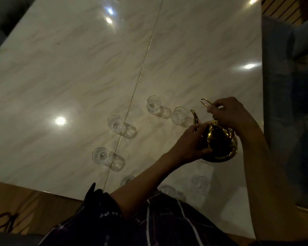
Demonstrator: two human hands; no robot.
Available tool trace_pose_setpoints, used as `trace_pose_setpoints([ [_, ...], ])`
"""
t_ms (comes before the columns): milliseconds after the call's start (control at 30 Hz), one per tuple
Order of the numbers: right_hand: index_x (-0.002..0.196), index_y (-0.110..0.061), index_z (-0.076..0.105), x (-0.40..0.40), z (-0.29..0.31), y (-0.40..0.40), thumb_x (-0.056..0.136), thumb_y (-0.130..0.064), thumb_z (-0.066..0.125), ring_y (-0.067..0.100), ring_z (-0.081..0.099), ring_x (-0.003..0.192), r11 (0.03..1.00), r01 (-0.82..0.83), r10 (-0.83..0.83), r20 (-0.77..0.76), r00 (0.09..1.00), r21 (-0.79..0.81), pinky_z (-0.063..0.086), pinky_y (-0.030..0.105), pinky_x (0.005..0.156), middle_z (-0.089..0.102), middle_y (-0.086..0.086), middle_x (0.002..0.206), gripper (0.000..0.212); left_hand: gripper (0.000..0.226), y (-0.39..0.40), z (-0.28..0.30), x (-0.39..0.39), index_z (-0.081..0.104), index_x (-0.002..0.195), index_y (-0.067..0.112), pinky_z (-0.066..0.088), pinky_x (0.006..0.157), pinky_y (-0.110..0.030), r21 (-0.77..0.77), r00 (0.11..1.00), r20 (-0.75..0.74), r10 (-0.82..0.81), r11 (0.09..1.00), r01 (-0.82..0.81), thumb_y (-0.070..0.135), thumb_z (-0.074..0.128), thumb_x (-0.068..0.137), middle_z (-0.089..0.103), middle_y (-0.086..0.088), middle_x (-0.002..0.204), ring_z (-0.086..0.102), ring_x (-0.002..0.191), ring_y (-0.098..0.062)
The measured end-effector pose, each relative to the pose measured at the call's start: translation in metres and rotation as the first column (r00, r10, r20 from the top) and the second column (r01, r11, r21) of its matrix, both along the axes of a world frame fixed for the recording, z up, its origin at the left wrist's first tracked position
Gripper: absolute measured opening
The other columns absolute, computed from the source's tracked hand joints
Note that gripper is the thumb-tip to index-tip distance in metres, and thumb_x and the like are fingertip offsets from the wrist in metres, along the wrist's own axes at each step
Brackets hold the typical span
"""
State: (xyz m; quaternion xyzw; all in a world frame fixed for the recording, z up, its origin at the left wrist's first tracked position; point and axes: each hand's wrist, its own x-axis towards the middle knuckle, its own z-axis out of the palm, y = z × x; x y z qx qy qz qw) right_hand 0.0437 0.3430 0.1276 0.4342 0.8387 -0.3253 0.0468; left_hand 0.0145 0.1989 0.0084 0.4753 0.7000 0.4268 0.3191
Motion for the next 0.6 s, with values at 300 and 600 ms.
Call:
trace_pose_setpoints([
  [300,0.101,-0.008,0.074,0.006,-0.007,-0.005,0.092,-0.029,0.06,0.024,0.069,0.09,0.999,0.018,-0.02,-0.045,0.999,-0.026,0.056,0.046,0.088,0.072,0.009,0.094,0.027,0.085,-0.004,-0.007,0.001,0.03,0.155,0.019,0.044,0.107,-0.047,-0.046,0.999,-0.029,0.022,0.999,-0.023,0.033,0.076,0.085,0.038,-0.017,0.151,0.041,0.136,-0.033],
  [600,0.099,-0.012,0.073,0.059,-0.009,-0.009,0.093,-0.032,0.06,0.026,0.068,0.086,0.992,0.088,-0.096,-0.094,0.991,-0.091,0.06,0.051,0.078,0.069,0.007,0.09,0.025,0.079,-0.009,-0.007,0.027,0.033,0.153,0.022,0.048,0.103,-0.046,-0.037,0.994,-0.086,-0.062,0.998,0.059,0.03,0.074,0.086,0.039,-0.014,0.151,0.043,0.134,-0.032],
])
